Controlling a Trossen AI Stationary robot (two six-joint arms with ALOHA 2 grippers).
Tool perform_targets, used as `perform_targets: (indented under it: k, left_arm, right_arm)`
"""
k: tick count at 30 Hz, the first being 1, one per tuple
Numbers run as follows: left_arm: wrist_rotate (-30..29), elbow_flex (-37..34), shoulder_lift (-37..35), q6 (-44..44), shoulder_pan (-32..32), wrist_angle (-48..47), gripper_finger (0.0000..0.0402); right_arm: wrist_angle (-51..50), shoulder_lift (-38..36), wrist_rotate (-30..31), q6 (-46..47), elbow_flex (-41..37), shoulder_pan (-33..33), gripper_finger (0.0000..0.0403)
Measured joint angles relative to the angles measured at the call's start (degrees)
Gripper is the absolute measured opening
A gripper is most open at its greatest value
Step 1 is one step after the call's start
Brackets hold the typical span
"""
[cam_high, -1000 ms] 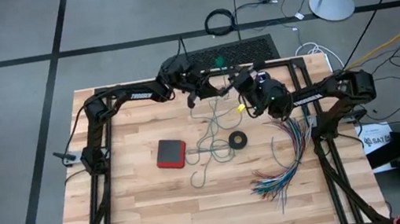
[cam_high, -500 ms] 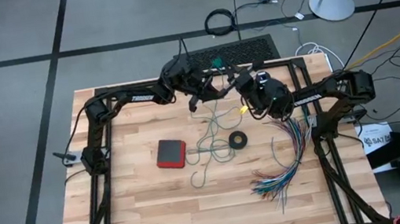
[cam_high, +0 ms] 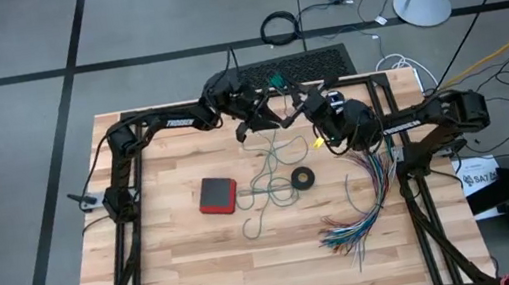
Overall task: Coiling cords
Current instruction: Coil the green wire cable on the spool
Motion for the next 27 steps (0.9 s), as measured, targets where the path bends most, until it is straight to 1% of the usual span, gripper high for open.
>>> perform_targets:
  k: [3,7,11,16,21,24,27]
  left_arm:
    - [0.0,0.0,-0.02,0.02,0.29,-0.08,0.0137]
    - [-0.28,0.0,-0.02,0.16,1.17,0.0,0.016]
    - [-0.96,0.01,-0.02,0.39,2.92,0.19,0.0162]
    - [-1.72,0.02,-0.02,0.57,3.67,1.86,0.0163]
    - [-2.24,0.02,-0.07,3.42,0.93,2.85,0.0163]
    - [-1.75,0.02,-0.11,5.44,-0.82,3.86,0.0163]
    - [-3.18,0.03,-0.11,6.47,-1.46,3.87,0.0163]
  right_arm:
    - [-1.05,-0.42,-0.6,0.15,0.0,0.44,0.0]
    - [-2.44,-0.46,-2.69,1.2,-0.02,0.78,0.0]
    - [-2.93,-0.46,-3.19,1.27,-0.02,0.83,0.0]
    - [-2.86,-0.46,-5.51,2.1,-0.02,0.83,0.0]
    - [-2.51,-0.46,-8.81,4.48,-0.02,0.16,0.0]
    - [-2.49,-0.46,-8.81,4.75,-0.04,-0.05,0.0]
    - [-2.53,-0.46,-8.89,4.55,-0.04,-0.04,0.0]
